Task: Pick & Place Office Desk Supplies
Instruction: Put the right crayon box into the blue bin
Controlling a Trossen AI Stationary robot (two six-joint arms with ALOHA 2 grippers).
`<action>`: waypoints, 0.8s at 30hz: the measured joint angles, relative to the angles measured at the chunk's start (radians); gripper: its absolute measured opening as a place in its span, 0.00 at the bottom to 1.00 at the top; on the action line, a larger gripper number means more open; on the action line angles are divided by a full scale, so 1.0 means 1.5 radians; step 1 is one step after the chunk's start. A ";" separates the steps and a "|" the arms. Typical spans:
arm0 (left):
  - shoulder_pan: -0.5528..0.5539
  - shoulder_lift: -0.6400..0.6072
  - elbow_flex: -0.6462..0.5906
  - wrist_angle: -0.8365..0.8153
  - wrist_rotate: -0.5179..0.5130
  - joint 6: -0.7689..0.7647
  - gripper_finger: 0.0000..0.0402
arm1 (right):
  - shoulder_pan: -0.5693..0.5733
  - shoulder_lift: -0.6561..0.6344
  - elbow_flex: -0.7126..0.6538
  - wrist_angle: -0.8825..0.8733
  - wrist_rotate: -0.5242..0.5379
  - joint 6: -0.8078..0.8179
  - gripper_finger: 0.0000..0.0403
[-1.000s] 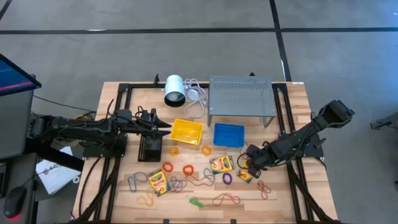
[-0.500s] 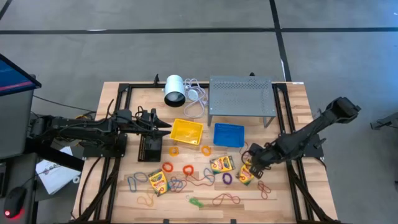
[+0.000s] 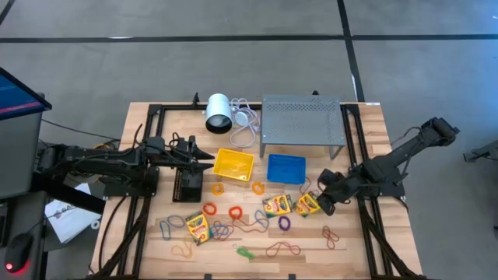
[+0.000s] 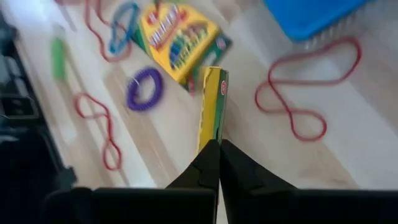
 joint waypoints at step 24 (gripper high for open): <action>0.000 0.000 0.000 0.001 -0.001 -0.005 0.36 | -0.071 -0.075 0.001 0.149 0.125 -0.115 0.00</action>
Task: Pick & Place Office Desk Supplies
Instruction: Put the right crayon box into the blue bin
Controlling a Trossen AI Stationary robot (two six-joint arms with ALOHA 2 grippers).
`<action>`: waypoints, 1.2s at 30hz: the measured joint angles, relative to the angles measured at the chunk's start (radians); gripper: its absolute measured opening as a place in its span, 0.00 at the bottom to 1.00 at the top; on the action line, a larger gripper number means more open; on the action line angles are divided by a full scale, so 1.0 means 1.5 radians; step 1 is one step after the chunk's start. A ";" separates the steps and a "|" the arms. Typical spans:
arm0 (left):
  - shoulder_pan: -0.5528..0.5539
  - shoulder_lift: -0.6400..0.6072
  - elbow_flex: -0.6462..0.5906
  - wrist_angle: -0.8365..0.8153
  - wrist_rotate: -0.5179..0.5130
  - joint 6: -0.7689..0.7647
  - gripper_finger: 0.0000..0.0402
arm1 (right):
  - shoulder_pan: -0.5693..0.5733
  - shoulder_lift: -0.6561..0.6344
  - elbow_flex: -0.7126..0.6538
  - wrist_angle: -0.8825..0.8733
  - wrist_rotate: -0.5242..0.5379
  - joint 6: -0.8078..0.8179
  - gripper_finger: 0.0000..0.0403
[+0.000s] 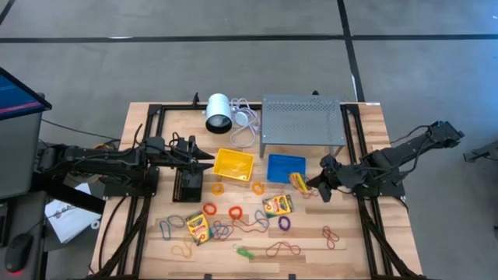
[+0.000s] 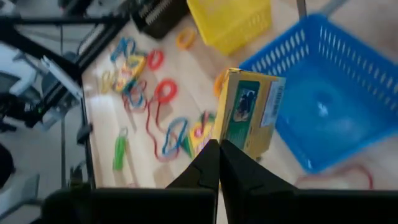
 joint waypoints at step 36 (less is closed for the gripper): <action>0.000 0.000 0.000 0.003 0.000 0.007 0.36 | -0.140 0.182 0.000 0.100 0.013 -0.115 0.00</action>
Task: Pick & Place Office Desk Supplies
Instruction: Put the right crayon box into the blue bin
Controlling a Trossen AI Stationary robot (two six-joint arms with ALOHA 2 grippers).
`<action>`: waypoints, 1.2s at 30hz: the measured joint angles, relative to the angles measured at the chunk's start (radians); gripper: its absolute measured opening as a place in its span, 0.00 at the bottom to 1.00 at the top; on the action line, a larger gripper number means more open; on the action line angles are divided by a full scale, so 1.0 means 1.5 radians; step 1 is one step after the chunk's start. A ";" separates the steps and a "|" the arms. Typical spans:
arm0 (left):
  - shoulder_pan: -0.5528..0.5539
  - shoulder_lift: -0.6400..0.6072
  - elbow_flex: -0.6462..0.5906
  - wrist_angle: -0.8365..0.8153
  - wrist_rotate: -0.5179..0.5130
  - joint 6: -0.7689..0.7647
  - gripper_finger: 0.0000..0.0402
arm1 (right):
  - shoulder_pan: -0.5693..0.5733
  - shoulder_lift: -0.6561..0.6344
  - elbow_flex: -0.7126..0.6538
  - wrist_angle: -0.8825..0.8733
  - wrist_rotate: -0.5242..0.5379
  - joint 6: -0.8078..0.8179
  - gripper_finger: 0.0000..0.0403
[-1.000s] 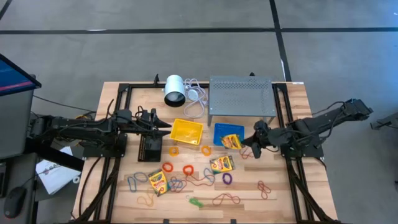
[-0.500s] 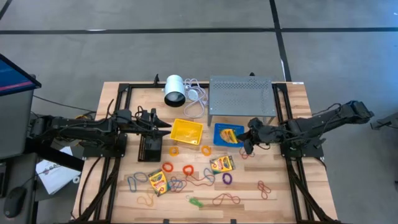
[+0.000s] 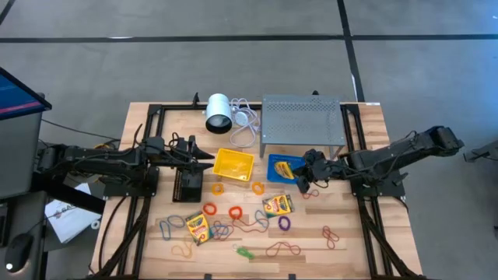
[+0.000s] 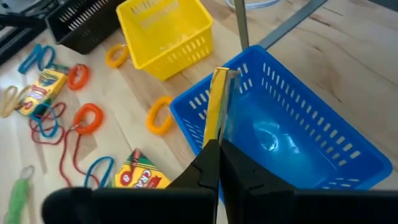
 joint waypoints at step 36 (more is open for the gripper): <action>0.000 0.000 0.000 -0.006 0.000 0.000 0.36 | -0.038 0.026 0.000 -0.055 -0.068 0.045 0.49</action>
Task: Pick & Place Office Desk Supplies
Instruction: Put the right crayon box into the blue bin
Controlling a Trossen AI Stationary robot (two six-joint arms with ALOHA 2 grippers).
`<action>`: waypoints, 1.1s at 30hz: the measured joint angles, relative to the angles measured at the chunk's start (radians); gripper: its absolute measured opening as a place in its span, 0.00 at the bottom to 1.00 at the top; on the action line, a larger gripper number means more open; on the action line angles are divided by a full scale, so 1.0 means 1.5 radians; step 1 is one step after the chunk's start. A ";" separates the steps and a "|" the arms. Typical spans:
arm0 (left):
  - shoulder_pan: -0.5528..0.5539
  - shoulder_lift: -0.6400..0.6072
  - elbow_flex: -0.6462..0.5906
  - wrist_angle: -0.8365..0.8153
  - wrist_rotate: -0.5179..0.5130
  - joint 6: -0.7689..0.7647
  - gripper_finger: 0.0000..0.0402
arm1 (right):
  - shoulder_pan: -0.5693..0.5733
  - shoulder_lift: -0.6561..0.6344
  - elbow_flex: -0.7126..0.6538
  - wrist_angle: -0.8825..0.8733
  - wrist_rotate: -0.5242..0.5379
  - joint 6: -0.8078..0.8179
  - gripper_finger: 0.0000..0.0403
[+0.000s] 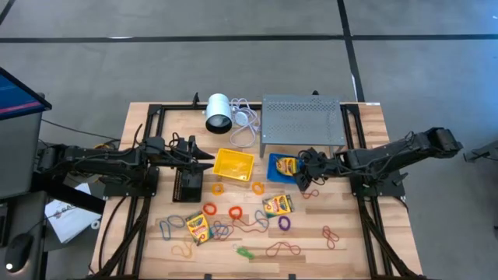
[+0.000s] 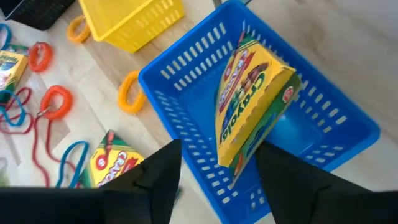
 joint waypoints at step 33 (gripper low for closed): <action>0.000 0.000 0.000 0.000 0.000 -0.002 0.36 | -0.054 0.000 0.000 -0.051 -0.015 -0.012 0.64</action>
